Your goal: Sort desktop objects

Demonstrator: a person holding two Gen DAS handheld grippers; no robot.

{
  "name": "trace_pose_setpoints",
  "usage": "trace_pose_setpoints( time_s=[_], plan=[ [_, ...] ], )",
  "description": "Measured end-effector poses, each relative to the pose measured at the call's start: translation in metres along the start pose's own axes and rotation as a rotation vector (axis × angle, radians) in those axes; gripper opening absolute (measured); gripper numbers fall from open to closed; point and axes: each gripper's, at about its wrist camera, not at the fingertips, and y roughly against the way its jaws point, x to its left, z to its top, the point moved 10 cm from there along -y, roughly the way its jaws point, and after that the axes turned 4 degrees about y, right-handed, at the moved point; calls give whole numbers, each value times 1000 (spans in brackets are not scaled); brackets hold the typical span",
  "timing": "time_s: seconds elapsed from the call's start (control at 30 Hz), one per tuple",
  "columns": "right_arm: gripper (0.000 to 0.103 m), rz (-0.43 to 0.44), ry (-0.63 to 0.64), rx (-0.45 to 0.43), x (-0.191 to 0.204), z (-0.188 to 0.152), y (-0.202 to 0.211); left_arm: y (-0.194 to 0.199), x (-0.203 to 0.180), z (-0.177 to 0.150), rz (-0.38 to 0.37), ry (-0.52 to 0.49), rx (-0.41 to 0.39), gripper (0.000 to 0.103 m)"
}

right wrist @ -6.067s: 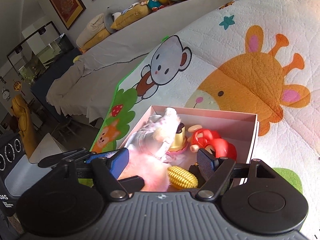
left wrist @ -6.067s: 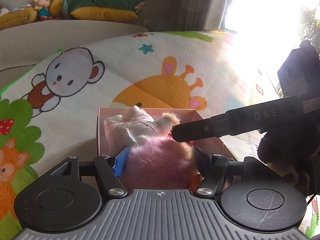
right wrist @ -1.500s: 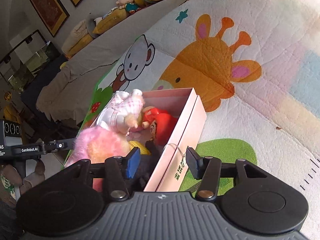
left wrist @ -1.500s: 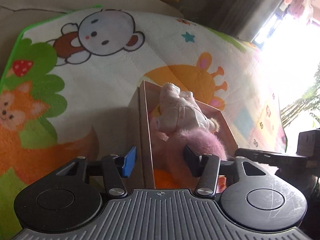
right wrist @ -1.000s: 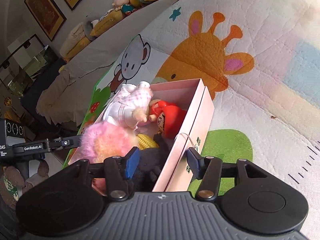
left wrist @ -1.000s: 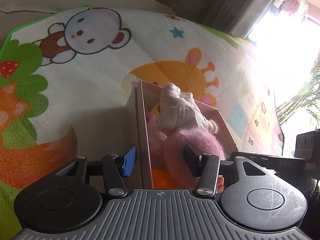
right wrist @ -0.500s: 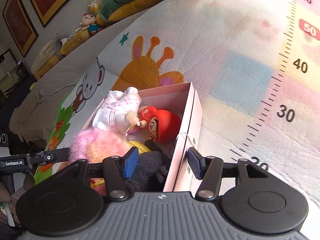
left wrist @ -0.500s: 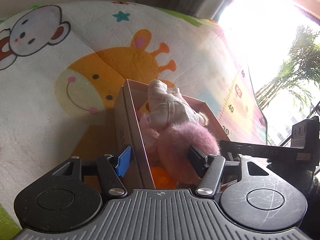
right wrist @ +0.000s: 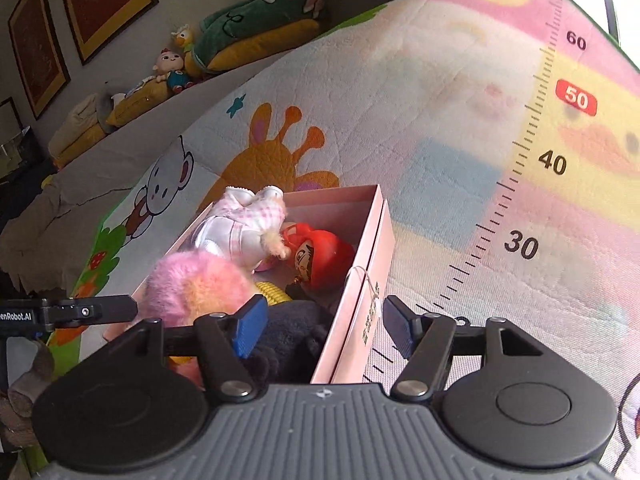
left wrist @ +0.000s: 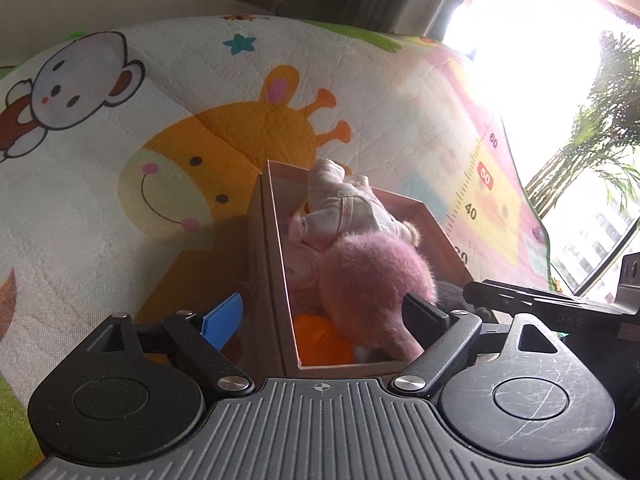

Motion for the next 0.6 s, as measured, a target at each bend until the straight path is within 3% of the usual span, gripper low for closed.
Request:
trace_pose_setpoints(
  time_s=[0.13, 0.3, 0.43, 0.6],
  plan=[
    [83, 11, 102, -7, 11, -17, 20, 23, -12, -17, -29, -67, -31, 94],
    [85, -4, 260, 36, 25, -46, 22, 10, -17, -40, 93, -202, 4, 94],
    [86, -44, 217, 28, 16, -45, 11, -8, -13, -37, 188, -208, -9, 93],
    [87, -69, 179, 14, 10, -46, 3, -12, -13, -34, 238, -174, -31, 94]
  ],
)
